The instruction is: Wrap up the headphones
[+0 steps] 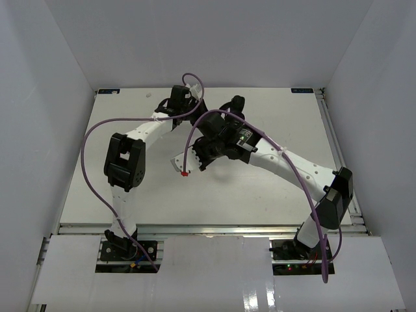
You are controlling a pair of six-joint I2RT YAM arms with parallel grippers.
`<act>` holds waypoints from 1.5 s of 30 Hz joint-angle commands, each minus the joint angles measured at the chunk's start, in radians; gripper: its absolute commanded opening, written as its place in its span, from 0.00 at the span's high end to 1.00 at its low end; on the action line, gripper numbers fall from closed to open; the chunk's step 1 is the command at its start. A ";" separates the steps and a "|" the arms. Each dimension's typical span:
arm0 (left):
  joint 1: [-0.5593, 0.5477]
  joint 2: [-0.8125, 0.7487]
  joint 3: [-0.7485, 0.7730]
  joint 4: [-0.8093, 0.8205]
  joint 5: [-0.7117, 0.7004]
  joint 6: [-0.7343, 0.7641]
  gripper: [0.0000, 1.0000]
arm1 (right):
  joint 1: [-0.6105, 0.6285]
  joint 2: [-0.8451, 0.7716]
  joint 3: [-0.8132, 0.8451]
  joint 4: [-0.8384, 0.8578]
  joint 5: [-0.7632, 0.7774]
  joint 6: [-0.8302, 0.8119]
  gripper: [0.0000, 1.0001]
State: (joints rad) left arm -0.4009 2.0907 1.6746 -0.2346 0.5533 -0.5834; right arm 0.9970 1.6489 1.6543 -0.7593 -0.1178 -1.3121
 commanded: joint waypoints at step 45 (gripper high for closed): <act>0.039 -0.152 -0.178 0.019 0.175 0.077 1.00 | -0.049 0.150 0.215 0.138 0.101 0.021 0.92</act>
State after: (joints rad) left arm -0.3518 2.0182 1.5172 -0.1948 0.7555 -0.5768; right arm 0.9654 1.7988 1.8044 -0.6511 -0.0474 -1.2648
